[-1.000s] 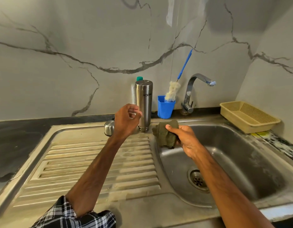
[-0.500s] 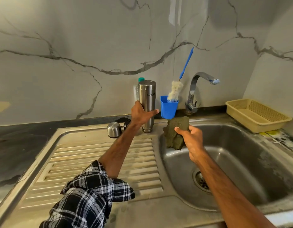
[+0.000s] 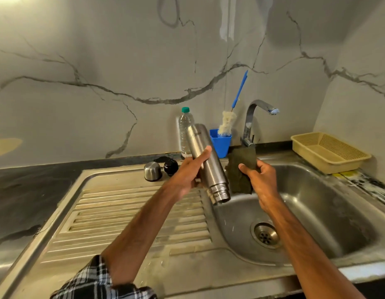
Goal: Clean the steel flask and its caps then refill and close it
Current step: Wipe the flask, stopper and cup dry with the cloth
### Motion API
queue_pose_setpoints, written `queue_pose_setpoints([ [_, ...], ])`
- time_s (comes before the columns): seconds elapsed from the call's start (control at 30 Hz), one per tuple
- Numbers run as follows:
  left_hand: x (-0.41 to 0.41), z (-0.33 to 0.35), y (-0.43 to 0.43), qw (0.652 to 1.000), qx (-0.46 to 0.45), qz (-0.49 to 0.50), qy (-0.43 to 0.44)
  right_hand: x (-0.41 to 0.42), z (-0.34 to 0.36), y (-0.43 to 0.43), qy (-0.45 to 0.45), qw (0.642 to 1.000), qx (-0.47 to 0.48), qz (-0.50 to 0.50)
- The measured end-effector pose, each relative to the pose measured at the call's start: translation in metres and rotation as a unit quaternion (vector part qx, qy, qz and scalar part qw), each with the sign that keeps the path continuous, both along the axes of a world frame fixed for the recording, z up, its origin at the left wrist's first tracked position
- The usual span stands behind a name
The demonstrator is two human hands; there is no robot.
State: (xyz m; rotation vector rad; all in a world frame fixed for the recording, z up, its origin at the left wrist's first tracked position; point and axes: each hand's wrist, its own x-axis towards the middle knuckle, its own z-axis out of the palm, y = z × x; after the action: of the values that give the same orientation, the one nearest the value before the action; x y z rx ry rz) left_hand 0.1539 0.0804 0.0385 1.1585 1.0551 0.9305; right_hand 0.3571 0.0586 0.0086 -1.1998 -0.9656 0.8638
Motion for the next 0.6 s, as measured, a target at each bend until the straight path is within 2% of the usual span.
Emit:
queue_pose_setpoints([
  [0.1,-0.008,-0.010,-0.012,0.989,-0.073,-0.024,-0.125,-0.002,0.001,-0.008,-0.056,0.998,0.011,0.012],
  [0.17,-0.015,-0.013,-0.017,0.983,-0.078,-0.043,-0.159,-0.007,0.001,-0.011,-0.081,0.996,0.020,0.020],
  [0.43,-0.035,-0.016,-0.021,0.988,-0.028,-0.113,-0.099,-0.018,0.007,-0.013,-0.099,0.993,0.051,0.043],
  [0.53,-0.034,-0.015,-0.019,0.985,-0.034,-0.130,-0.109,-0.016,0.009,-0.013,-0.046,0.996,0.063,0.039],
  [0.6,-0.031,-0.011,-0.020,0.982,-0.024,-0.153,-0.109,-0.010,0.008,-0.012,0.014,0.998,0.025,0.052],
])
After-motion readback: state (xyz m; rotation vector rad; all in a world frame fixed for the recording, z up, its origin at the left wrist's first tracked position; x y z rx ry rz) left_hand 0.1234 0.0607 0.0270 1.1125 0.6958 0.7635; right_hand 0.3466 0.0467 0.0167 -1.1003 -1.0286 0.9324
